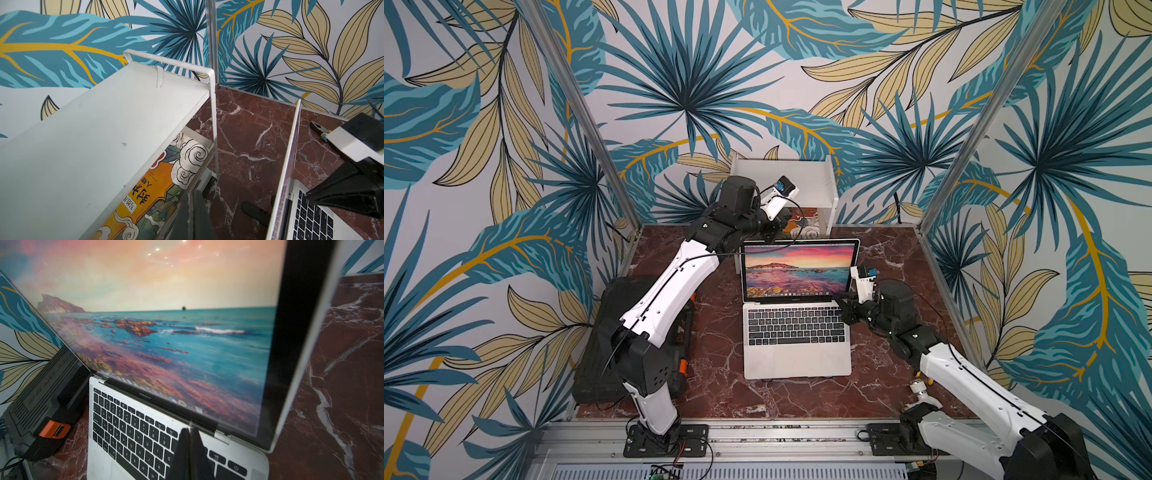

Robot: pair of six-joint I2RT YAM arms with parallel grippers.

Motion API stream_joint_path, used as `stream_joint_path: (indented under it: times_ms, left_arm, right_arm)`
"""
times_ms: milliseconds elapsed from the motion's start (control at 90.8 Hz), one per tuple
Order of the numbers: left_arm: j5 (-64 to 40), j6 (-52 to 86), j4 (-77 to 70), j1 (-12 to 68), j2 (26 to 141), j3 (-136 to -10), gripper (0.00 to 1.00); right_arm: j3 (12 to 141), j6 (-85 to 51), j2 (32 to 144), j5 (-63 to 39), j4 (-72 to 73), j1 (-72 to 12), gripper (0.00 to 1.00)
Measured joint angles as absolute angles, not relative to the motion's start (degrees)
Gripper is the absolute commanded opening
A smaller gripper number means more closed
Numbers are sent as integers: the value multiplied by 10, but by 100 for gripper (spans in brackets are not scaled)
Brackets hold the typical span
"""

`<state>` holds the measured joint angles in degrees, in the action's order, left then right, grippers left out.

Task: Close the laptop lid and set it aside
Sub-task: Close the lid of the laptop.

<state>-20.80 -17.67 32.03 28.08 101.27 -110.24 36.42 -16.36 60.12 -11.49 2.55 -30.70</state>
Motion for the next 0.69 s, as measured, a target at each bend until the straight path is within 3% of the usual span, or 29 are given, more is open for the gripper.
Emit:
stream_joint_path:
  times_ms: [694]
  left_arm:
    - [-184, -204, 383, 321, 1044, -1135, 2]
  right_arm:
    - [364, -135, 600, -75, 27, -334, 0]
